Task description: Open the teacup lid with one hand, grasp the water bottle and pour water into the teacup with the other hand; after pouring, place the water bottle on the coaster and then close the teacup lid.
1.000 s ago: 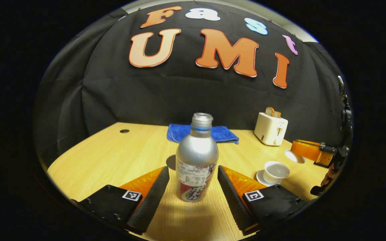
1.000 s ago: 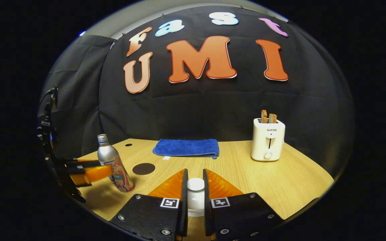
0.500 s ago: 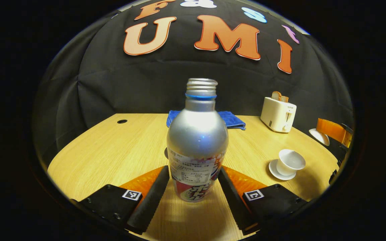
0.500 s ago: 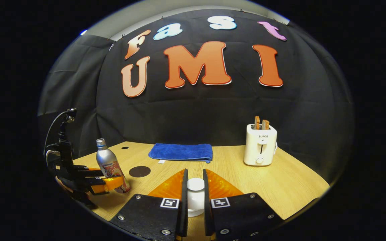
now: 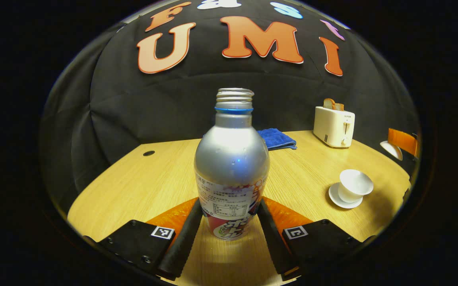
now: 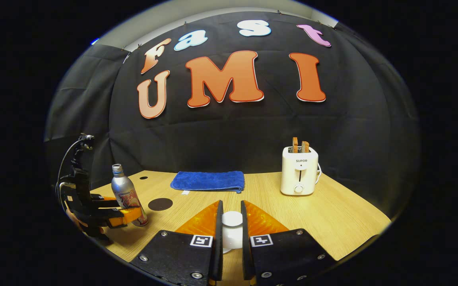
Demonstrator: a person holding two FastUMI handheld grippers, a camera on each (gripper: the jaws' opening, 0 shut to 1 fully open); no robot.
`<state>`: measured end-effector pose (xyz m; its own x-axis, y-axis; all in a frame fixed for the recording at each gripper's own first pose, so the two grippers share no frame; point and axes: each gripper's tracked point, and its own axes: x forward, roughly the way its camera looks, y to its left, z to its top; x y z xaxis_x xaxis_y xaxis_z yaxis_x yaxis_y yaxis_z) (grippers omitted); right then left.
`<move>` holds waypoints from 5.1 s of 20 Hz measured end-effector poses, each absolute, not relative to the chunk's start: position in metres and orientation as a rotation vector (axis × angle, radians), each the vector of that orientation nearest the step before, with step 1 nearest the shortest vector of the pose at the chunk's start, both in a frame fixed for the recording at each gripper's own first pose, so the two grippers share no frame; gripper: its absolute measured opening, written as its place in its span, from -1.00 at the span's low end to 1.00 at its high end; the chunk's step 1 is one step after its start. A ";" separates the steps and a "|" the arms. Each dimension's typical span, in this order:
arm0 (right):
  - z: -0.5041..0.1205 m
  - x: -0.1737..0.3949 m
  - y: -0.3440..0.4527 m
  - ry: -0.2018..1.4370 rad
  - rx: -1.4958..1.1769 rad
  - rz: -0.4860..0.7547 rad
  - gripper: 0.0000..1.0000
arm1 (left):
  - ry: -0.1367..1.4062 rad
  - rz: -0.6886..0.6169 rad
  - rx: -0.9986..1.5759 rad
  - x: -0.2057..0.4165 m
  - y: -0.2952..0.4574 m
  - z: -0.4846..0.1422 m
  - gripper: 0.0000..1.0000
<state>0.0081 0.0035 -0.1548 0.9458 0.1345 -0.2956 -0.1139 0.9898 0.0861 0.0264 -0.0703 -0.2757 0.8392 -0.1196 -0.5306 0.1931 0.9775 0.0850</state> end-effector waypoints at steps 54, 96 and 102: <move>-0.171 -0.033 -0.073 0.335 0.078 0.031 -0.60 | 0.140 -0.569 1.714 0.051 -0.170 -0.244 0.69; -0.179 -0.033 -0.048 0.363 0.071 0.132 -0.60 | -0.075 -0.537 2.075 0.074 -0.192 -0.195 0.69; -0.180 -0.033 -0.047 0.366 0.070 0.139 -0.60 | -0.117 -0.542 2.116 0.067 -0.197 -0.194 0.69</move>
